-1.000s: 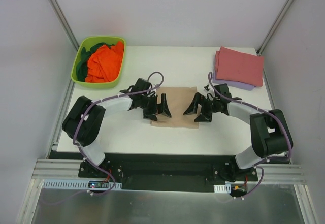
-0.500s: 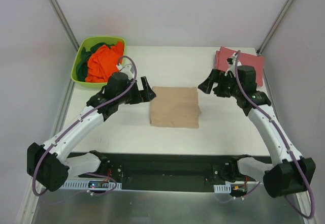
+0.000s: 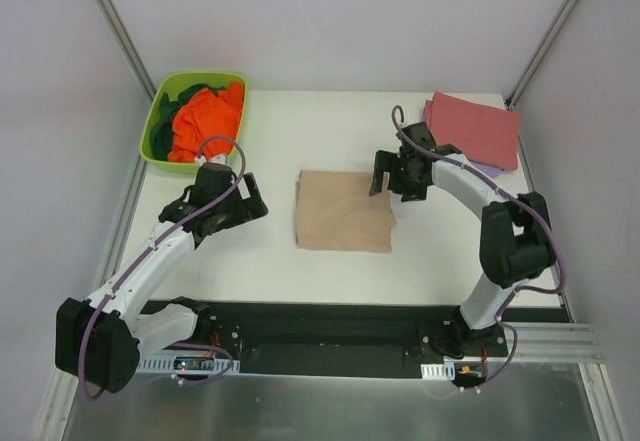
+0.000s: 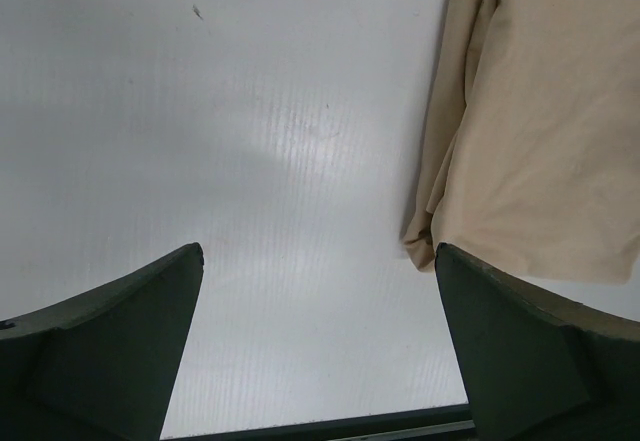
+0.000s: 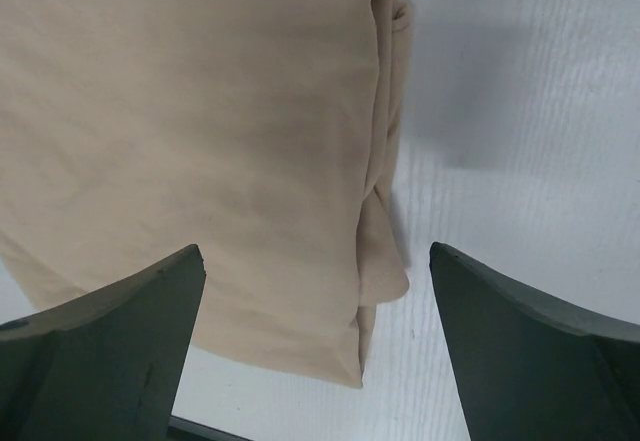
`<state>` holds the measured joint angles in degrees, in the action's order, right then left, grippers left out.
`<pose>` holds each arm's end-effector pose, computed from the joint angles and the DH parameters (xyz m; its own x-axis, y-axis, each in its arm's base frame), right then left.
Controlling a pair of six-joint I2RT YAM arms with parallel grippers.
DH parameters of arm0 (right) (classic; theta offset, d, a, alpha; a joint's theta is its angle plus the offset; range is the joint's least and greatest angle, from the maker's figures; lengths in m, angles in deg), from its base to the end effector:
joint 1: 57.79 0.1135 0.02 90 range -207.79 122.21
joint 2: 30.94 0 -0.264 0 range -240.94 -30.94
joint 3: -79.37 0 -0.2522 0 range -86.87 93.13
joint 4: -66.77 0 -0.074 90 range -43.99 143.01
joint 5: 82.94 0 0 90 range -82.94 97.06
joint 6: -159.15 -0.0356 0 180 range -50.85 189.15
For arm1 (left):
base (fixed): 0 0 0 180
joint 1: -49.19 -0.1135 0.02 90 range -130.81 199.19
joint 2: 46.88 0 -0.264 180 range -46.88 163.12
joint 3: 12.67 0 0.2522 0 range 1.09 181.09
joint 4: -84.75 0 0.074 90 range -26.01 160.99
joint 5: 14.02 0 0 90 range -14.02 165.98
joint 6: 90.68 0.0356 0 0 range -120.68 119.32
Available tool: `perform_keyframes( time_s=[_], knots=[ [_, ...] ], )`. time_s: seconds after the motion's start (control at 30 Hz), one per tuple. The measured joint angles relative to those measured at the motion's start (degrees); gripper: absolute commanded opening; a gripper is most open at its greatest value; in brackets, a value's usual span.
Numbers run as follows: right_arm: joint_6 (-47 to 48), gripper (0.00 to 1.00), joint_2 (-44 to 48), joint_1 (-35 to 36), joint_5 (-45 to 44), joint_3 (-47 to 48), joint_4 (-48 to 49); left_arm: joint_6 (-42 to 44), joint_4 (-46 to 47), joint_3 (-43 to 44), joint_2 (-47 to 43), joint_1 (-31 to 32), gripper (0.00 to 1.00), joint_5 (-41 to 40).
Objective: Fold and stack the t-shirts
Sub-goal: Put the neatly folded tshirt into the corner of the board with the right arm
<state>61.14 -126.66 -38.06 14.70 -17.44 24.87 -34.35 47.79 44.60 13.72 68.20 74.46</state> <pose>0.3336 0.1247 0.2326 -0.8150 -0.1456 -0.5610 -0.2967 0.9362 0.1881 0.2138 -0.0726 0.2580 -0.6787 -0.3523 -0.6443 -0.0839 0.9088 -0.4086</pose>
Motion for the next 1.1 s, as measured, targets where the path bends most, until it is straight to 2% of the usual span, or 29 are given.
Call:
perform_keyframes(
  time_s=[0.1,0.2,0.4,0.53,0.6,0.67,0.77,0.83,0.87,1.0,1.1],
  knots=[
    [-0.57,0.99,-4.74,1.03,-1.29,1.60,0.22,0.04,-0.04,0.00,0.00,0.00,0.99,-0.04],
    [-1.20,0.96,-7.89,1.77,-1.38,1.62,0.39,0.07,-0.02,0.00,0.11,0.00,0.99,-0.24],
    [-3.17,0.86,-11.39,3.80,-2.38,2.45,0.66,0.07,-0.04,0.00,1.38,-0.15,0.99,-0.59],
    [-4.85,0.76,-13.27,6.25,-5.92,4.63,-1.07,0.07,-0.04,0.00,2.27,-0.68,0.99,-0.72],
    [-5.84,0.68,-13.99,7.19,-8.37,5.44,-1.95,0.07,-0.04,0.00,2.47,-0.79,0.99,-0.74],
    [-7.04,0.50,-14.71,8.00,-10.40,6.21,-2.69,0.07,-0.04,0.00,2.47,-1.14,0.99,-0.74],
    [-9.25,0.31,-15.67,9.07,-11.43,7.15,-2.73,0.02,-0.02,0.00,2.47,-1.88,0.99,-1.03],
    [-11.19,0.04,-16.00,9.90,-11.13,7.37,-1.62,0.02,-0.04,0.00,2.47,-1.95,0.99,-1.27],
    [-11.28,0.00,-16.04,10.23,-11.15,7.39,-1.11,0.02,-0.04,0.00,2.45,-2.14,0.99,-1.44],
    [-10.19,0.00,-16.11,11.43,-11.28,7.41,2.27,0.00,-0.07,0.00,2.16,-2.23,0.99,-2.19],
    [-5.79,0.00,-16.22,12.02,-12.57,8.09,3.56,0.00,-0.15,0.00,1.53,-2.23,0.99,-3.26]
  ],
)
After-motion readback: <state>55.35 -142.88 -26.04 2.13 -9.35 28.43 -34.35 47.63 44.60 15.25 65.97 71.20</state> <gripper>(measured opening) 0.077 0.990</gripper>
